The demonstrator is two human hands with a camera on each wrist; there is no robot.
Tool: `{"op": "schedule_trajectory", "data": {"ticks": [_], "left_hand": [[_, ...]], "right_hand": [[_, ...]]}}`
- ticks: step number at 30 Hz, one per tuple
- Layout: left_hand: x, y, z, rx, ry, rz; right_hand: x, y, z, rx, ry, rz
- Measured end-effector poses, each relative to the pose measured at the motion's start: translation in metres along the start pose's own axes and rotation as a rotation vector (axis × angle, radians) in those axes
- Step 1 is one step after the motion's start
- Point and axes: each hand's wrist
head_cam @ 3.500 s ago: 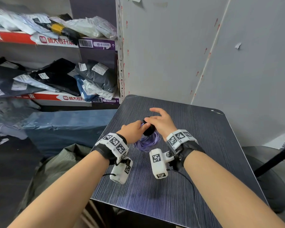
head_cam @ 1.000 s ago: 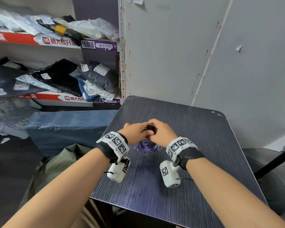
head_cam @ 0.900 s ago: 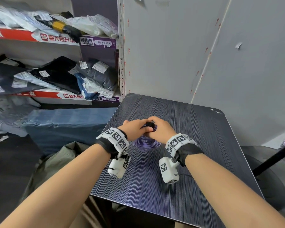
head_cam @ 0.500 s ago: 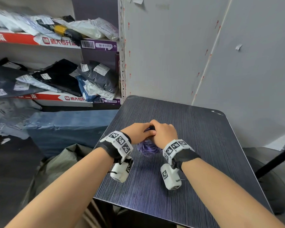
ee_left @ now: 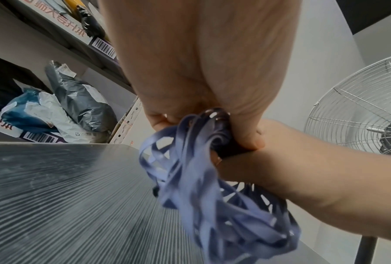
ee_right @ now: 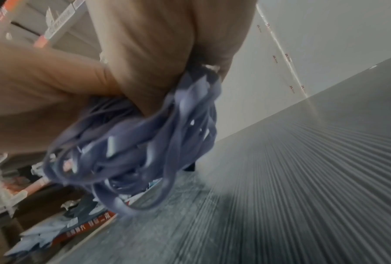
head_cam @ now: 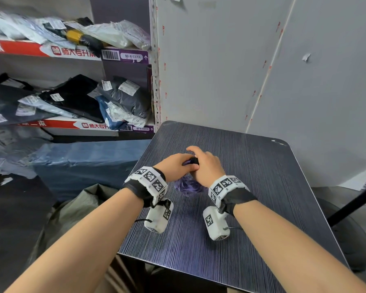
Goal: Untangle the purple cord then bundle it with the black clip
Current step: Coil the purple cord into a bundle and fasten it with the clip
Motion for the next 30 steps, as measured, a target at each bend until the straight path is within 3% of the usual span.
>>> {"op": "schedule_trajectory", "data": {"ticks": [5,8,13,16,20,26,28,30], "left_hand": [[0.0,0.001,-0.003,0.113,0.017,0.078],[0.0,0.004,-0.006,0.195,0.007,0.063],[0.001,0.0,0.0,0.317,-0.099,0.002],[0.001,-0.003,0.004,0.412,-0.147,-0.055],[0.0,-0.003,0.0,0.412,-0.133,-0.064],[0.001,0.004,-0.004,0.309,-0.081,0.011],[0.002,0.006,-0.007,0.324,-0.039,0.009],[0.004,0.008,-0.012,0.334,0.017,0.012]], "right_hand": [[0.003,0.005,0.009,0.55,-0.056,-0.194],[0.011,0.008,0.013,0.817,-0.186,-0.204],[0.024,0.006,0.013,0.835,-0.339,-0.16],[0.026,0.007,0.012,0.862,-0.329,-0.179],[0.026,0.013,0.013,1.086,-0.286,-0.105],[0.025,0.018,0.018,0.735,-0.231,0.152],[0.025,0.02,0.02,0.652,-0.225,0.161],[0.026,0.025,0.022,0.42,-0.17,0.062]]}}
Point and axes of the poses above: each hand's wrist, its own x-axis towards the middle knuckle, its own y-axis out of the back of the hand, z = x × y, and after that the axes turned 9 degrees about -x, right-handed
